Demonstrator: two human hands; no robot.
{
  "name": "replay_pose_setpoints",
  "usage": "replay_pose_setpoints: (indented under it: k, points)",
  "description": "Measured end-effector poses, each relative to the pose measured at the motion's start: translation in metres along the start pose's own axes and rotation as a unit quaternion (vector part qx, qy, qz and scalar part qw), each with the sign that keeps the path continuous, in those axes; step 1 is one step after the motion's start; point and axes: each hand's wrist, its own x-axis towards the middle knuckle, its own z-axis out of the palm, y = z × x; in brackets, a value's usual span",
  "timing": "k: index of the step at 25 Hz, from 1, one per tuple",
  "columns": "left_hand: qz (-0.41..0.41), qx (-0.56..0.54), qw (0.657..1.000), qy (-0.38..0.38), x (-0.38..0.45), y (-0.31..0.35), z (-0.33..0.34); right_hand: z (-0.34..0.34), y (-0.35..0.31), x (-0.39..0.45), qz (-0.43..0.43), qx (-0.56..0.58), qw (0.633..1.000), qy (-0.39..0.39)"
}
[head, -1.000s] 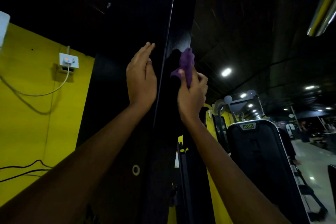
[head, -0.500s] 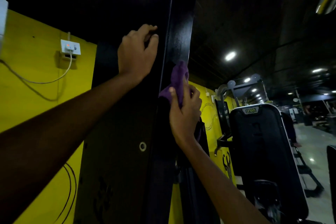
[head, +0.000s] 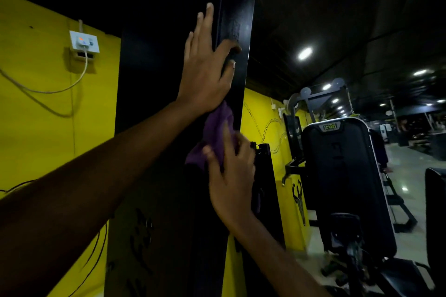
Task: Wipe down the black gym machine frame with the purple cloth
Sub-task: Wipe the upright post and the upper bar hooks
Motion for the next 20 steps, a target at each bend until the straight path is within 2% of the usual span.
replay_pose_setpoints:
  k: [2,4,6,7,9,11,13,14,18,20]
  points:
    - [-0.003,0.018,1.0,-0.005,-0.001,0.0,0.0,0.012,0.01,-0.043,-0.016,0.009,1.0,-0.006]
    - [-0.01,0.049,0.999,-0.015,-0.004,0.001,-0.002,0.015,0.028,-0.046,0.096,0.073,0.993,0.011]
    - [-0.022,0.094,0.995,-0.023,-0.006,0.007,-0.003,0.015,0.036,-0.02,0.216,0.141,0.966,0.03]
    - [-0.029,0.113,0.993,-0.023,-0.008,0.011,-0.003,0.015,0.033,-0.009,0.246,0.141,0.958,0.032]
    - [-0.037,0.141,0.989,-0.018,-0.011,0.015,-0.002,0.017,0.015,-0.011,0.22,0.093,0.97,0.047]
    - [-0.042,0.168,0.985,-0.015,-0.013,0.015,0.0,0.019,0.004,-0.039,0.113,0.066,0.99,0.049]
    - [-0.044,0.188,0.981,-0.018,-0.016,0.016,0.001,0.022,0.014,-0.067,0.067,0.059,0.996,0.02]
    - [-0.045,0.194,0.98,-0.023,-0.018,0.017,0.001,0.023,0.024,-0.069,0.083,0.062,0.995,0.015]
    - [-0.039,0.205,0.977,-0.035,-0.027,0.02,0.003,0.022,0.03,-0.034,0.251,0.093,0.963,0.03]
    - [-0.041,0.197,0.979,-0.028,-0.028,0.018,0.004,0.022,0.016,-0.039,0.214,0.083,0.973,0.037]
